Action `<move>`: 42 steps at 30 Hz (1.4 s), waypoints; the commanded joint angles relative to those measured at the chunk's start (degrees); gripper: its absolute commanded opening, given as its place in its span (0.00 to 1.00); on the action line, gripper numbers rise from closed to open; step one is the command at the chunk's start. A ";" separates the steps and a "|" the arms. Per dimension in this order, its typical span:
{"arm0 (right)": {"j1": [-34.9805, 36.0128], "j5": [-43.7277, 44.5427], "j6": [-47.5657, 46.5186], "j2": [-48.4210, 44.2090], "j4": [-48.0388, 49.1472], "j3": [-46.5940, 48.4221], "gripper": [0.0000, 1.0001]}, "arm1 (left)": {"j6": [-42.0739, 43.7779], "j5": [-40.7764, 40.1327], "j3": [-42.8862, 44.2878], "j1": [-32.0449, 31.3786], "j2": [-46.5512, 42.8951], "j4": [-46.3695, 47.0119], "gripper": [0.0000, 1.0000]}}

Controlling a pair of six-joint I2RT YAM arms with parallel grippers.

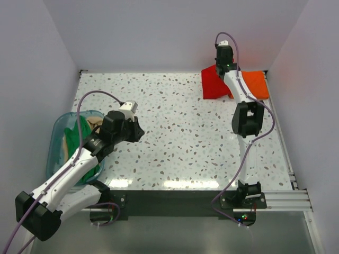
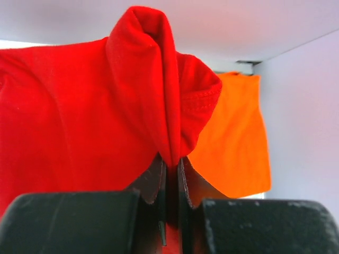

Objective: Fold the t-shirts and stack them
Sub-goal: Neatly place the folded tshirt to the corner

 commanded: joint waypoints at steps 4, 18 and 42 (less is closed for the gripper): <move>-1.83 3.79 -5.25 0.99 10.30 3.75 0.00 | 2.59 2.46 -0.70 0.99 -1.17 0.61 0.19; -6.14 1.77 -7.36 -2.43 13.56 1.38 0.00 | 3.11 5.27 -1.31 2.49 -0.29 1.05 0.19; -7.98 -2.97 -2.35 -13.24 8.37 -0.82 0.00 | 3.38 7.47 -1.66 3.72 -0.21 1.49 0.18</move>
